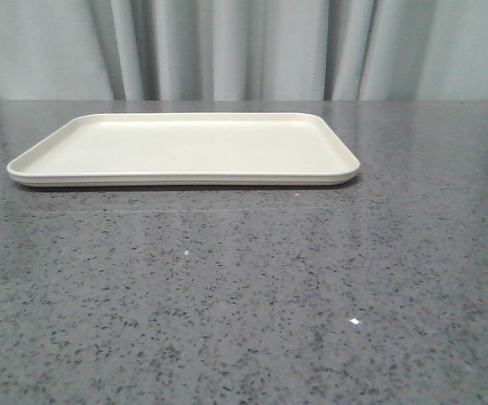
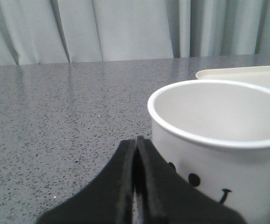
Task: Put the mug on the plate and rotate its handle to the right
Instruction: 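Move the left gripper above the white smiley mug's rim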
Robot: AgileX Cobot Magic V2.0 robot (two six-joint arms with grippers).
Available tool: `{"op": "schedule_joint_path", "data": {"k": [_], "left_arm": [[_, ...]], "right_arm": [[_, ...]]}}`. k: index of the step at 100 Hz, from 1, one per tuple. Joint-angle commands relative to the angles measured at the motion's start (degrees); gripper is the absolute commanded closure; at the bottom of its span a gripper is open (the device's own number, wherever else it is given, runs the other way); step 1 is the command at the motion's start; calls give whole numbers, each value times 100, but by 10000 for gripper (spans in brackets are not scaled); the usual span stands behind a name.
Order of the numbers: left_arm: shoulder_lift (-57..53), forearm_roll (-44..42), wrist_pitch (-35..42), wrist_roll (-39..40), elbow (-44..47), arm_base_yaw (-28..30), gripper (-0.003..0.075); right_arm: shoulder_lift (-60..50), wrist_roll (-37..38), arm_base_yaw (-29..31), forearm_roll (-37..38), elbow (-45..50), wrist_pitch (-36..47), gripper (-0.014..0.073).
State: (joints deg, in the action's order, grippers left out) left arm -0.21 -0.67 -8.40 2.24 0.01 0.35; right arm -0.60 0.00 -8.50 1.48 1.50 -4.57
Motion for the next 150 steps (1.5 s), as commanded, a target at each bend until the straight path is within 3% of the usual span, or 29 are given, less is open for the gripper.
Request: {"op": "schedule_joint_path", "data": {"k": [1, 73, 107, 123, 150], "left_arm": [[-169, 5, 439, 8, 55, 11, 740], [-169, 5, 439, 8, 55, 11, 740], [-169, 379, 544, 8, -279, 11, 740], [-133, 710, 327, 106, -869, 11, 740], [601, 1180, -1171, 106, -2207, 11, 740]], "right_arm": [[-118, 0, 34, -3, 8, 492, 659], [-118, 0, 34, -3, 10, 495, 659], [-118, 45, 34, -17, -75, 1434, 659], [-100, 46, 34, -148, -652, 861, 659], [384, 46, 34, -148, -2052, -879, 659]]}}
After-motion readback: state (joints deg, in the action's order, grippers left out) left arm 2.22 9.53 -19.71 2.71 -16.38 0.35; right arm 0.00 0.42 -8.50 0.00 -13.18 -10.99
